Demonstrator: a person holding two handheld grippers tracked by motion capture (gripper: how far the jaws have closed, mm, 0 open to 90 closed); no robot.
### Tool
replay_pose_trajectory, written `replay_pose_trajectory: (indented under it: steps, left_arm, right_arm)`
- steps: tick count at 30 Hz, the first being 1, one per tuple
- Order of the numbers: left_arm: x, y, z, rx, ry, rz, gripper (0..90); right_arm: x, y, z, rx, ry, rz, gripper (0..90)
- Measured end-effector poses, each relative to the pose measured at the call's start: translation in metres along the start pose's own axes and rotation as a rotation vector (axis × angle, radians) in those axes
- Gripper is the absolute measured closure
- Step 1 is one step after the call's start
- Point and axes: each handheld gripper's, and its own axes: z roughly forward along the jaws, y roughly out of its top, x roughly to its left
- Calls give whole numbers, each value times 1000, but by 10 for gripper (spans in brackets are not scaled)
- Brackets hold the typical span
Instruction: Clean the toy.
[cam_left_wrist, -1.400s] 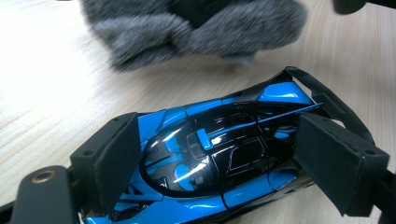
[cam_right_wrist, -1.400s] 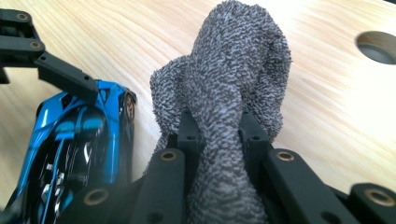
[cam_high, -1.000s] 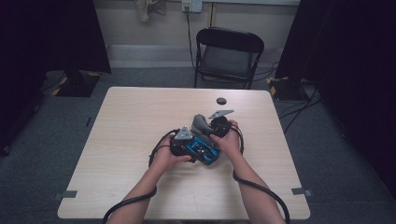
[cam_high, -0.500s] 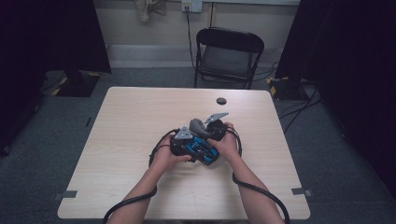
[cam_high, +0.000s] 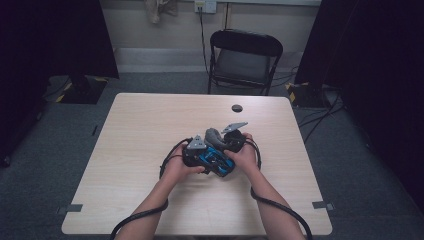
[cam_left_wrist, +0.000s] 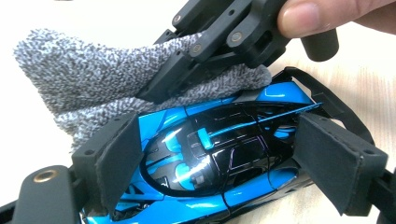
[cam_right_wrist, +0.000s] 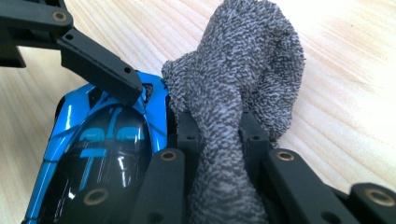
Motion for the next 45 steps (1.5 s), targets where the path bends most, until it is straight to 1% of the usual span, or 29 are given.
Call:
replay_pose_trajectory:
  steps: [7,12,29,31,38,45]
  left_arm:
    - [0,-1,0,-4,-2,1,153]
    - [1,0,0,-4,-4,-1,155]
    - [2,0,-1,-2,-11,4,163]
    - [2,0,-1,-1,-12,4,165]
    - [2,0,-1,1,-14,3,165]
    - [2,0,0,-4,-19,6,169]
  right_arm:
    - [0,-5,-5,-3,3,9,753]
    - [-1,-8,-9,5,5,13,753]
    - [-2,-20,-24,14,14,10,752]
    - [-3,-21,-25,12,16,18,752]
    - [-3,-26,-30,8,11,21,752]
    - [-3,-34,-35,-10,12,38,752]
